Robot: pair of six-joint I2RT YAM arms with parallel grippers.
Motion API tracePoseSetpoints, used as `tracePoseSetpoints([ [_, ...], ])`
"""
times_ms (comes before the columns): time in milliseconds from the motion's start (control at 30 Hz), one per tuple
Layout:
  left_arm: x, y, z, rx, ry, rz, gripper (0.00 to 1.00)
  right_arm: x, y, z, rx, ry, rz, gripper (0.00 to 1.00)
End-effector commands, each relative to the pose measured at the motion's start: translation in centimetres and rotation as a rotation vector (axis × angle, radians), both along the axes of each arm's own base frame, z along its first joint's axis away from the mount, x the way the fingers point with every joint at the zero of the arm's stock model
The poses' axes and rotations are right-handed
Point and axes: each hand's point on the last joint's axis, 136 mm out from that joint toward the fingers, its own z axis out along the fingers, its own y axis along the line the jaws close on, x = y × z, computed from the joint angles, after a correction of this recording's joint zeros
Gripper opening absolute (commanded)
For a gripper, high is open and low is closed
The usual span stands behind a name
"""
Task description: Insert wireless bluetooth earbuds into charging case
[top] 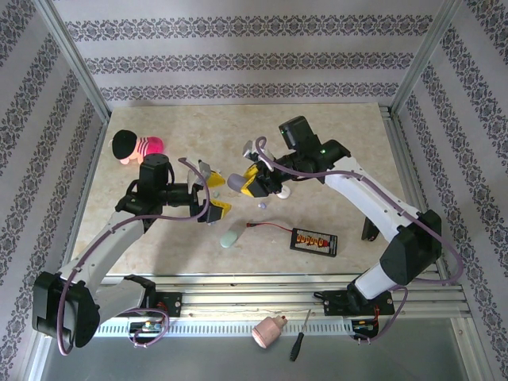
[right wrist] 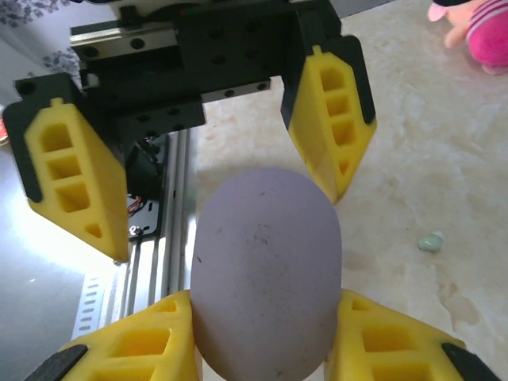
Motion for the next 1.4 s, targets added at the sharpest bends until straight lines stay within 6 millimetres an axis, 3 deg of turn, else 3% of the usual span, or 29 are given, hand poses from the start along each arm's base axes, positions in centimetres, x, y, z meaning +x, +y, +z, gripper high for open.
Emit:
tracePoseSetpoints([
  [0,-1.0,-0.8,2.5,-0.069,-0.074,-0.090,0.91,-2.1,0.6,0.7,0.004,0.005,0.111,0.26],
  [167,-1.6,-1.0,3.1,-0.111,-0.070,-0.123,0.84,-3.1,1.2,0.4,-0.041,0.017,0.173,0.26],
  [400,-2.7,-1.0,3.4,-0.127,-0.085,-0.164,0.71,-3.5,1.8,1.7,0.002,0.006,0.199,0.25],
  [833,-3.3,-1.4,2.7,-0.115,-0.080,-0.192,0.53,-3.4,1.8,1.8,0.004,-0.016,0.194,0.24],
  [933,-3.4,-1.5,2.5,-0.113,-0.074,-0.194,0.55,-3.5,1.9,2.0,0.011,-0.022,0.196,0.24],
  [1000,-3.4,-1.5,2.3,-0.110,-0.072,-0.191,0.64,-3.5,1.9,2.2,0.016,-0.025,0.196,0.24],
  [1133,-3.5,-1.5,2.2,-0.107,-0.075,-0.189,0.66,-3.6,1.8,2.3,0.028,-0.028,0.196,0.24],
  [1367,-3.5,-1.5,2.2,-0.106,-0.075,-0.188,0.57,-3.6,1.9,2.0,0.026,-0.019,0.198,0.24],
])
